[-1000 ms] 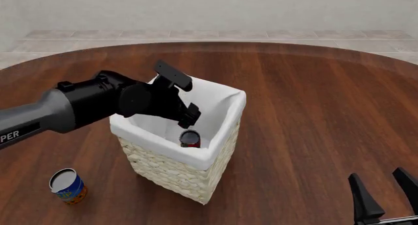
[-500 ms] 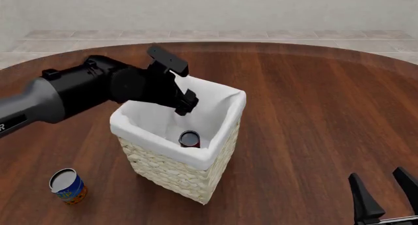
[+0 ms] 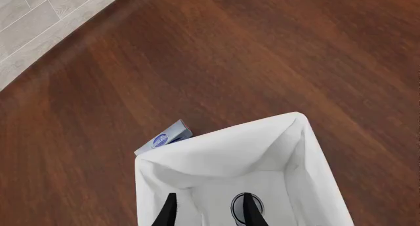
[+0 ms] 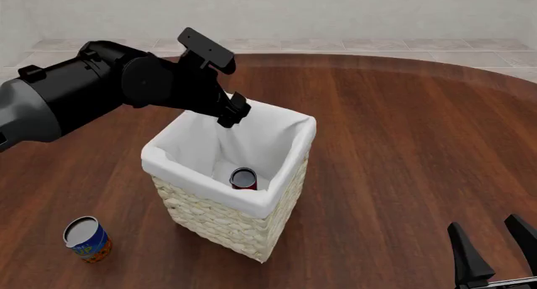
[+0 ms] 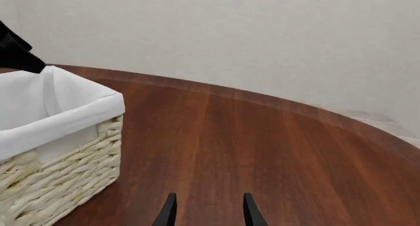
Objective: Pick up the tomato sauce, and put it in the basket.
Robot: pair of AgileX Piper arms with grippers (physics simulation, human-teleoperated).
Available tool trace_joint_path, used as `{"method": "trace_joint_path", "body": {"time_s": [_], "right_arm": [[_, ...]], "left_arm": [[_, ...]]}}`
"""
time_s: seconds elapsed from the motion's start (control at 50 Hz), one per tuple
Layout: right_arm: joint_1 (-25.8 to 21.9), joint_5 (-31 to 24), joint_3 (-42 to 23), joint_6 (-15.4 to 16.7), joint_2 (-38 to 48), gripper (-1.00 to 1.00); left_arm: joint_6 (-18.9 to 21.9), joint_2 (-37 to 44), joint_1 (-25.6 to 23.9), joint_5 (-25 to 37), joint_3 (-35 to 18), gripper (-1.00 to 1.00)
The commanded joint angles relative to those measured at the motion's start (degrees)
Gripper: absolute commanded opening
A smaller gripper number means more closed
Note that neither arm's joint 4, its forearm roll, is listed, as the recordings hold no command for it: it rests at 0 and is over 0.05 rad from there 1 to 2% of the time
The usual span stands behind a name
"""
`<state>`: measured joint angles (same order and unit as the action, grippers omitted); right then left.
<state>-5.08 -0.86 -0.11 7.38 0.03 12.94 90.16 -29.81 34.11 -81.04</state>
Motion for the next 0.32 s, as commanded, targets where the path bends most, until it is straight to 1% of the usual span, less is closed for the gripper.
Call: {"method": "trace_joint_path", "body": {"time_s": [0.02, 0.32], "right_arm": [[0.0, 0.1, -0.1, -0.1, 0.0, 1.0], [-0.1, 0.2, -0.1, 0.0, 0.0, 1.0]], "left_arm": [[0.9, -0.8, 0.1, 2.1, -2.3, 1.0], [1.5, -2.6, -0.4, 4.0, -5.2, 1.0]]}}
